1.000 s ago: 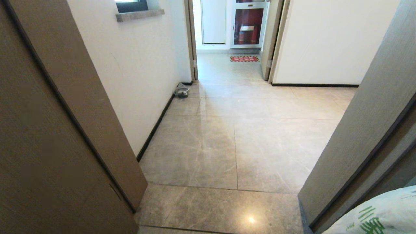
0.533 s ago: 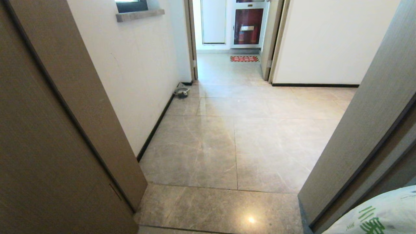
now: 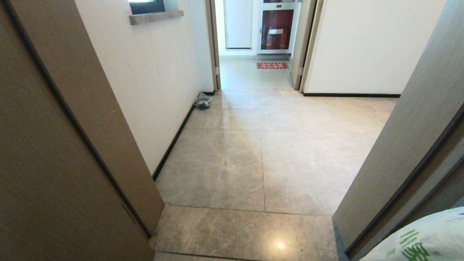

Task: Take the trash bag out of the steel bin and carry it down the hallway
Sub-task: Put the trash bag at the door

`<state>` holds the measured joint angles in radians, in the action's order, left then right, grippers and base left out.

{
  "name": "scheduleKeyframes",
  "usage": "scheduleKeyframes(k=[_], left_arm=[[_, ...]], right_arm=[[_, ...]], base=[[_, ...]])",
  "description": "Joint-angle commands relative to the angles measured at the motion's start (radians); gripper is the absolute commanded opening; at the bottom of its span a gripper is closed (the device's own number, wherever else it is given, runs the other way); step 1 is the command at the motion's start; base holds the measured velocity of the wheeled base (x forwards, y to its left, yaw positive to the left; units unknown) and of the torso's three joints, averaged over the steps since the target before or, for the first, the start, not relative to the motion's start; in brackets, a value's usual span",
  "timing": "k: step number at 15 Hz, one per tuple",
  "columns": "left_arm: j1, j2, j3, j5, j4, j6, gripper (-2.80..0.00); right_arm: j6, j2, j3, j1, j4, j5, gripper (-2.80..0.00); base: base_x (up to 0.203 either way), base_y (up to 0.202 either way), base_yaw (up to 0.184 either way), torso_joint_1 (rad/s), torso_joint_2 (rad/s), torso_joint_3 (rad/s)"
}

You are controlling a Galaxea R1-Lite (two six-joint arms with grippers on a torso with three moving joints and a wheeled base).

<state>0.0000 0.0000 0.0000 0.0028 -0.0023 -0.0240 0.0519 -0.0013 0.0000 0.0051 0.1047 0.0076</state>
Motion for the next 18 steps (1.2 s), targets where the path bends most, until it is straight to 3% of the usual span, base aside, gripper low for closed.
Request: scheduleKeyframes(k=[1,18], left_arm=[[0.0,0.0,0.0,0.0,-0.001,-0.001,-2.8],[0.0,0.0,0.0,0.0,-0.001,-0.001,-2.8]], right_arm=[[0.0,0.001,0.04,-0.001,0.001,0.0,-2.8],[0.0,0.001,0.04,-0.001,0.001,0.0,-2.8]], base=[[0.0,0.0,0.0,0.0,0.0,0.0],[0.0,0.0,0.0,0.0,0.0,0.0]])
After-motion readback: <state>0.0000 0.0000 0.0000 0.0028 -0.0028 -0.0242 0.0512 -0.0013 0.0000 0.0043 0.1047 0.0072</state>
